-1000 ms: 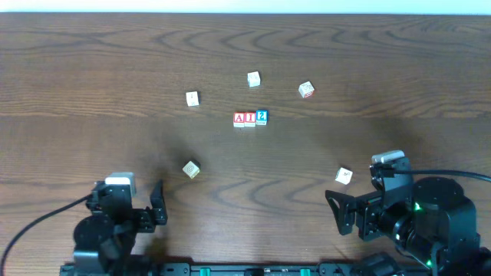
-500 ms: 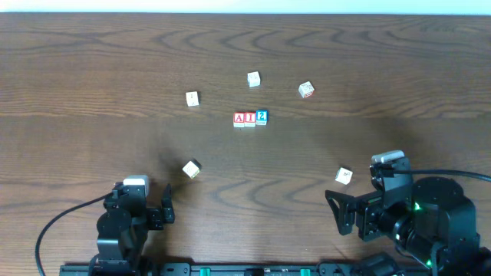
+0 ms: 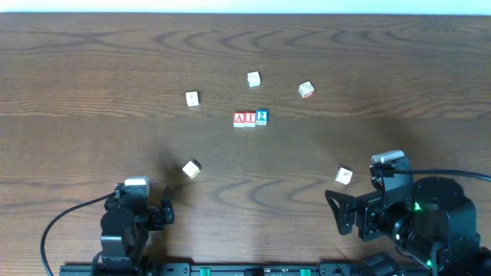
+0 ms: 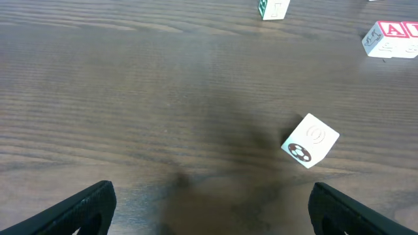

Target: Spell out Ai2

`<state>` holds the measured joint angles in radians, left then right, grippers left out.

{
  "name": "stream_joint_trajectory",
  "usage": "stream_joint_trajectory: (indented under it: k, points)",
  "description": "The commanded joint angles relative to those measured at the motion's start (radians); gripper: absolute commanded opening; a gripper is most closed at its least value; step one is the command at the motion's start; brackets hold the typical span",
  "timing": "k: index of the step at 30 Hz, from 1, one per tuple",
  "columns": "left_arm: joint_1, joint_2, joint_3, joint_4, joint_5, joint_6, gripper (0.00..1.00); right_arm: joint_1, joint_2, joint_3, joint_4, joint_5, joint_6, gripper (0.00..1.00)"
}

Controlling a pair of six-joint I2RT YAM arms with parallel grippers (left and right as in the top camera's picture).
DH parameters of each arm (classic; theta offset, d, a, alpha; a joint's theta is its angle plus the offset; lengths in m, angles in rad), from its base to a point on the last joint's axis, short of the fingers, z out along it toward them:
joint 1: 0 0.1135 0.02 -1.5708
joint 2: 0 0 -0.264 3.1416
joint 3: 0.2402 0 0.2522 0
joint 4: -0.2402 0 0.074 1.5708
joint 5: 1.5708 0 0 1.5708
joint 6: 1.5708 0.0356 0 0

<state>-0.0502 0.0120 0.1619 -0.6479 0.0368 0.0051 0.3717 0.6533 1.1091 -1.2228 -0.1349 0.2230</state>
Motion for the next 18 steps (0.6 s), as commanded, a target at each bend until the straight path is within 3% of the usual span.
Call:
stream_joint_trajectory:
  k: [1,18]
  points:
    - [0.006,-0.008,-0.006,-0.007,-0.018,0.018,0.95,0.008,-0.001,-0.003,-0.002,0.0,0.008,0.99]
    - [0.006,-0.008,-0.006,-0.007,-0.018,0.018,0.95,0.01,-0.003,-0.003,-0.005,0.008,0.008,0.99]
